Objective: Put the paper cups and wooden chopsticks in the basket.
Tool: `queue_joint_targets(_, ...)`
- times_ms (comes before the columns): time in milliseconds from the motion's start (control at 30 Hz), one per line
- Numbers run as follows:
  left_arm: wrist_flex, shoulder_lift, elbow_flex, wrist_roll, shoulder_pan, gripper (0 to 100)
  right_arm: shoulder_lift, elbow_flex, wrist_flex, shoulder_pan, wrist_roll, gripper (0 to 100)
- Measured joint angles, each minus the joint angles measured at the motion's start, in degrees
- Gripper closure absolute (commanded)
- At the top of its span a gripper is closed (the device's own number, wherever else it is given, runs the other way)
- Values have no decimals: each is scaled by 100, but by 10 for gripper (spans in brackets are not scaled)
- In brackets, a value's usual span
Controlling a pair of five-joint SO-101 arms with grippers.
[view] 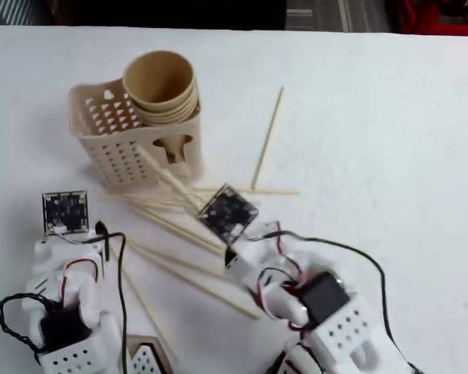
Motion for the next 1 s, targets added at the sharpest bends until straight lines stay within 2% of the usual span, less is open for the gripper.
queue_joint_targets(433, 0, 0, 0, 0, 0, 804, 2207, 132, -378, -202, 387, 980)
queue_joint_targets(600, 0, 0, 0, 0, 0, 804, 3051, 132, -633, -202, 387, 877)
queue_joint_targets(1000, 0, 0, 0, 0, 0, 804, 3341, -659, -360, -202, 387, 852)
